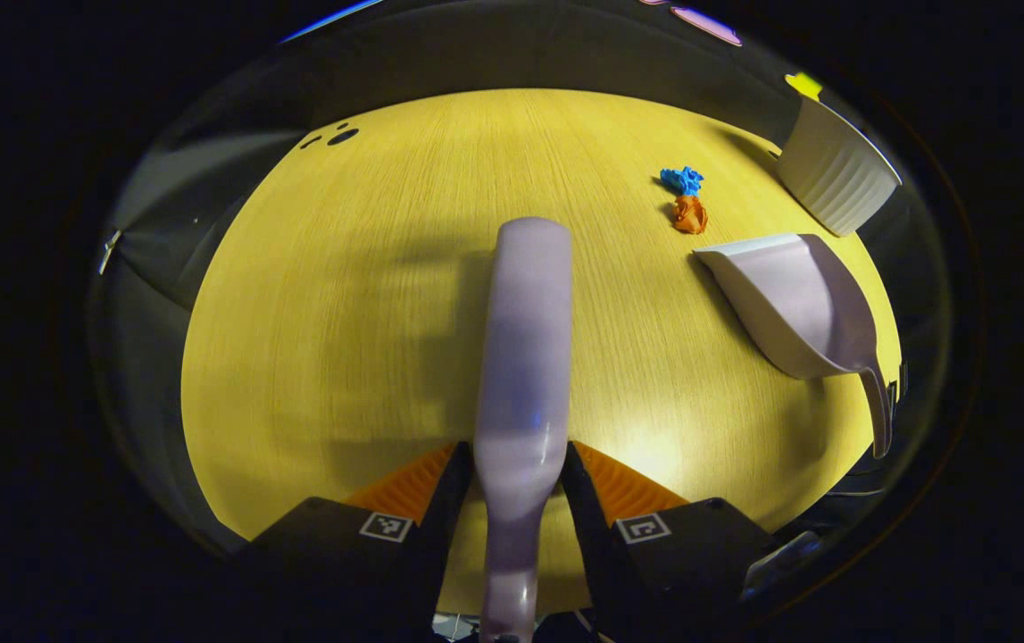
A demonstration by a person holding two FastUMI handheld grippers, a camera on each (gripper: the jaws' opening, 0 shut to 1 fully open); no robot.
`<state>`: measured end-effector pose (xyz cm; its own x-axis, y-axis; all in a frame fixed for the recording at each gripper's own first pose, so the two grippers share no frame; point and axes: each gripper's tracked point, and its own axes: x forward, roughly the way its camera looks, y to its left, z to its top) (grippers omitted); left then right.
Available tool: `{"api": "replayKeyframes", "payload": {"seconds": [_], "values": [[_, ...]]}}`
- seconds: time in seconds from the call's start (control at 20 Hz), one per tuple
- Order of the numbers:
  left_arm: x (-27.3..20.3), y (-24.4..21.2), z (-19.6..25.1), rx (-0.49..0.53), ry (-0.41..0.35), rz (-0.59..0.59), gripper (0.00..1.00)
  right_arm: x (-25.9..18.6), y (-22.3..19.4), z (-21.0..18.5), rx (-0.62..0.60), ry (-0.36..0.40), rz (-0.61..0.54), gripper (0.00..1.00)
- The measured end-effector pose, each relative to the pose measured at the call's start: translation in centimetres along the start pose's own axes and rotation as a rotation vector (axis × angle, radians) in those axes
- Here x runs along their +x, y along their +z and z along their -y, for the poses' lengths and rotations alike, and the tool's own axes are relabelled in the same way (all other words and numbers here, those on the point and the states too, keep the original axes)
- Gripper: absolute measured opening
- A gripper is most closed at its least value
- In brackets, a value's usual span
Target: Pick up the small broom and dustpan from the desktop, sweep the trash into the dustpan with the broom, and then empty the trash into the garbage bin.
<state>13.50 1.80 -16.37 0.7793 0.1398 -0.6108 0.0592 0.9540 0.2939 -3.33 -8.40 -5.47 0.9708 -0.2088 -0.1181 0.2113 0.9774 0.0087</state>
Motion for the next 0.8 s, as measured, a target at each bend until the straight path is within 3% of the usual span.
{"api": "replayKeyframes", "payload": {"seconds": [0.15, 0.3, 0.45, 0.8], "values": [[0.0, 0.3, -0.2, -0.028, 0.006, 0.018, 0.38, 0.5, -0.5, -1.0, -0.019, 0.036, -0.03, 0.99], [-0.1, 0.4, -0.3, -0.014, -0.007, 0.062, 0.33, 1.2, -1.0, -1.6, -0.023, 0.065, -0.062, 0.99], [-0.8, 0.5, -0.7, -0.088, -0.05, 0.142, 0.26, 2.0, -2.1, -2.1, -0.026, 0.088, -0.112, 0.99], [-5.3, 0.4, -1.8, -0.131, -0.067, 0.243, 0.23, 4.5, -5.2, -4.2, -0.066, 0.164, -0.251, 0.99]]}}
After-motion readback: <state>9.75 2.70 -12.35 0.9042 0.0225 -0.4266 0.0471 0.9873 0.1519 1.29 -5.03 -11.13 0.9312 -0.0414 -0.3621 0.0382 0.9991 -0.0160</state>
